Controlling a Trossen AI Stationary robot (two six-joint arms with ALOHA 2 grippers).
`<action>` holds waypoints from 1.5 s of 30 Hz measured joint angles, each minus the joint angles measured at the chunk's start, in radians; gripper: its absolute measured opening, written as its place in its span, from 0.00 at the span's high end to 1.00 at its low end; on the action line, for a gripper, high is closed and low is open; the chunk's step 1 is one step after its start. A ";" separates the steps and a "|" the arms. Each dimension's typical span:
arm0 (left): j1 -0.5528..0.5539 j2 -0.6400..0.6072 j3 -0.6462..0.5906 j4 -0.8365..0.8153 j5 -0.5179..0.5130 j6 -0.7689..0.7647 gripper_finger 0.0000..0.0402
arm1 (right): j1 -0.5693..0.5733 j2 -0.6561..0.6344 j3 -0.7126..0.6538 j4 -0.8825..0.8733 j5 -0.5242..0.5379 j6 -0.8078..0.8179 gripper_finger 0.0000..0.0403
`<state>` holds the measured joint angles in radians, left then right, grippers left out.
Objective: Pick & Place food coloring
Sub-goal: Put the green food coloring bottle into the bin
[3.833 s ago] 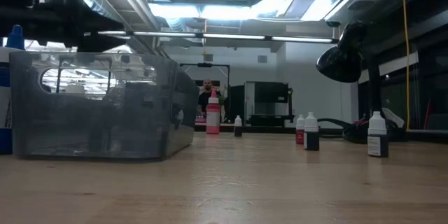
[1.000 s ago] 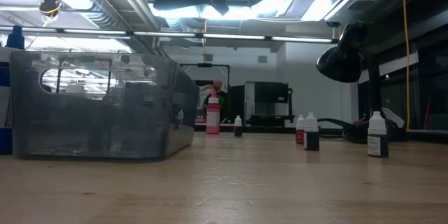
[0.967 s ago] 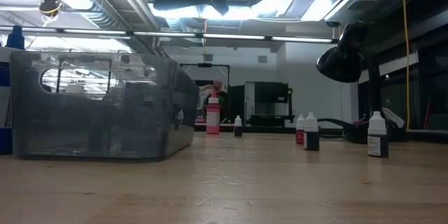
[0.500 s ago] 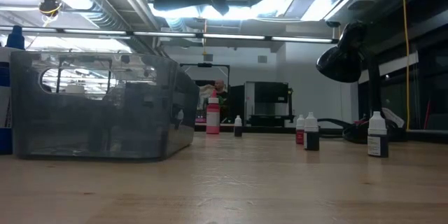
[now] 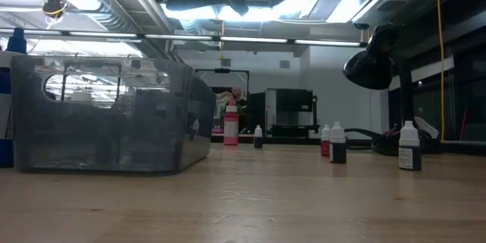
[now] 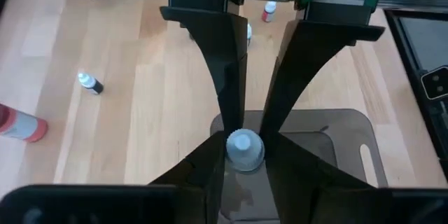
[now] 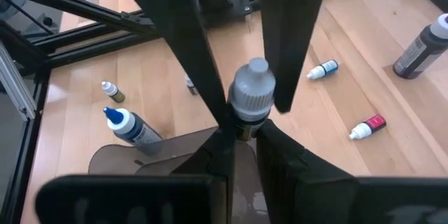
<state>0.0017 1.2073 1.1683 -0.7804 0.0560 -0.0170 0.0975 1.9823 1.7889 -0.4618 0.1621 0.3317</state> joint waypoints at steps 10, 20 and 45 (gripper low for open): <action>0.000 0.011 0.001 0.006 -0.012 -0.023 0.82 | 0.006 0.000 0.000 -0.018 0.006 -0.001 0.87; 0.000 0.010 0.001 0.007 -0.013 -0.037 0.83 | 0.006 0.000 0.000 -0.015 0.018 -0.023 0.78; -0.002 0.101 -0.001 0.038 -0.087 -0.024 0.84 | 0.075 -0.038 0.002 -0.322 0.159 0.086 0.28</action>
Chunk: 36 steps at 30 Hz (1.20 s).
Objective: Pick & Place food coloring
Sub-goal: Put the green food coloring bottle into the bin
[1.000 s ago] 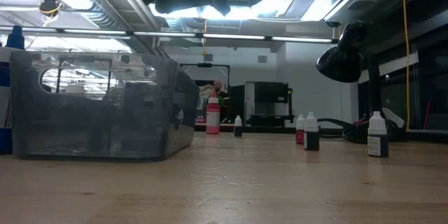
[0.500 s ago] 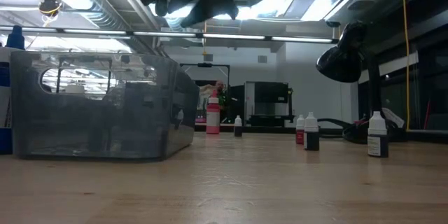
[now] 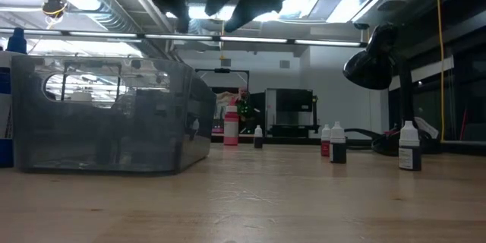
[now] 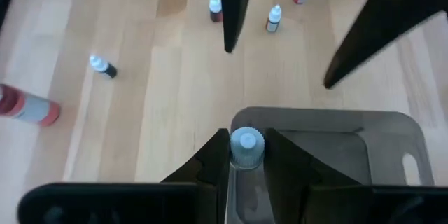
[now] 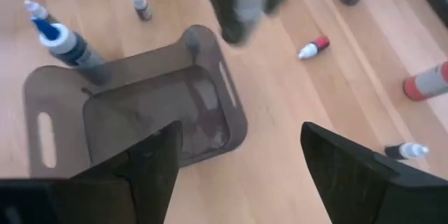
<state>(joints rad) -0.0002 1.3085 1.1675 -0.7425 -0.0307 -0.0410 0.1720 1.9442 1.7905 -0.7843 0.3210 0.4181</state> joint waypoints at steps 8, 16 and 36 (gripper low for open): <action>-0.008 0.053 -0.001 0.038 -0.004 0.002 0.84 | 0.023 0.000 0.000 -0.039 0.003 0.031 0.28; -0.051 0.019 -0.120 0.215 -0.001 -0.017 0.84 | 0.035 0.000 0.000 -0.049 0.013 0.049 0.28; -0.140 0.026 -0.362 0.502 -0.050 -0.104 0.84 | 0.062 0.000 -0.001 -0.080 0.033 0.128 0.28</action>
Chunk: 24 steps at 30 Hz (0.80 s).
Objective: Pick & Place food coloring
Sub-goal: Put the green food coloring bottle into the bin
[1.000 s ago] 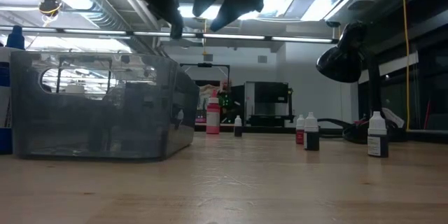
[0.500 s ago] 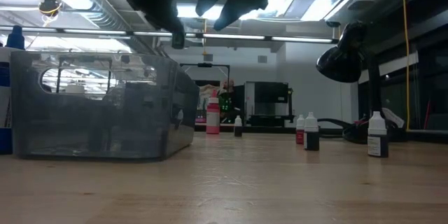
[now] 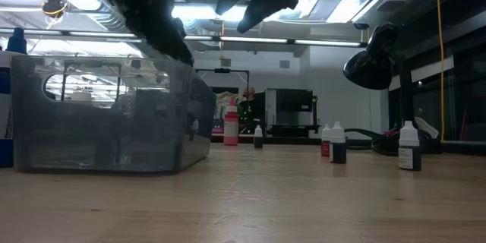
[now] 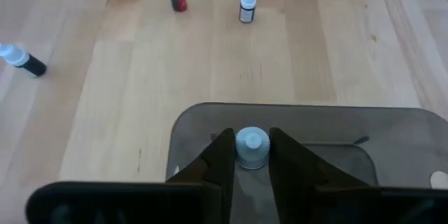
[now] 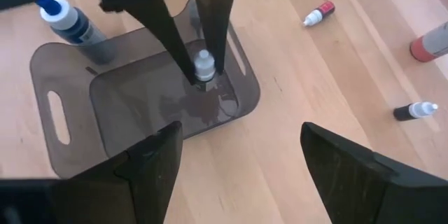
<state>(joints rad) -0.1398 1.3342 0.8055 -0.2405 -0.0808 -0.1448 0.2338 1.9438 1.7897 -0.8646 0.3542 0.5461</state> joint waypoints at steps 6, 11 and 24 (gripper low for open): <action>-0.011 -0.001 -0.079 0.088 -0.032 -0.010 0.84 | 0.008 0.000 0.000 -0.001 0.005 0.013 0.28; -0.011 0.006 -0.133 0.159 -0.031 -0.010 0.84 | 0.008 0.001 0.000 -0.001 0.004 0.023 0.28; -0.011 0.182 -0.144 0.262 0.001 -0.008 0.84 | 0.007 0.001 0.000 0.000 0.009 0.026 0.28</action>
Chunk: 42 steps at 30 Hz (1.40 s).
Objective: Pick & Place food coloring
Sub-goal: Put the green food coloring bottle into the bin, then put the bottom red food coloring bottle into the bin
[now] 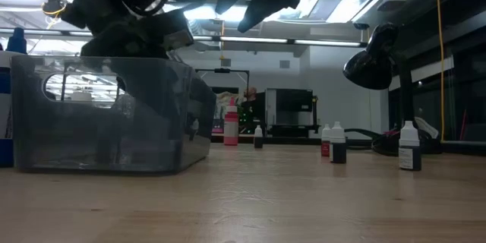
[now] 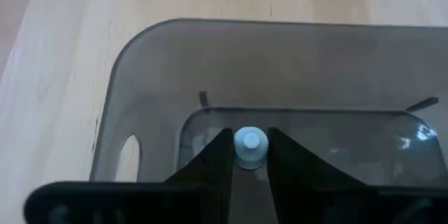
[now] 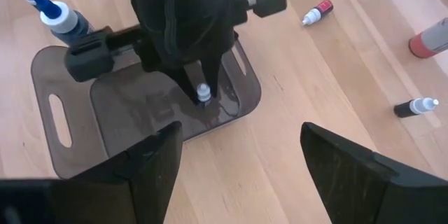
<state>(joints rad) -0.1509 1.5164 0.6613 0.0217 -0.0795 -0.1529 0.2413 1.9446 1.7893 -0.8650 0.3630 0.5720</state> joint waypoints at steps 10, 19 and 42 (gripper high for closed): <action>0.002 0.056 0.001 0.058 -0.011 0.025 0.84 | 0.000 0.000 0.000 0.000 0.002 0.000 0.28; 0.002 0.083 0.001 0.087 -0.036 0.026 0.84 | 0.000 0.000 0.000 0.000 0.002 0.003 0.28; 0.004 -0.057 0.027 0.003 0.010 -0.018 0.50 | 0.000 0.000 0.000 0.001 0.003 0.000 0.28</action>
<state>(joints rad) -0.1471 1.4595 0.6883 0.0250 -0.0693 -0.1707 0.2413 1.9450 1.7893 -0.8641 0.3656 0.5720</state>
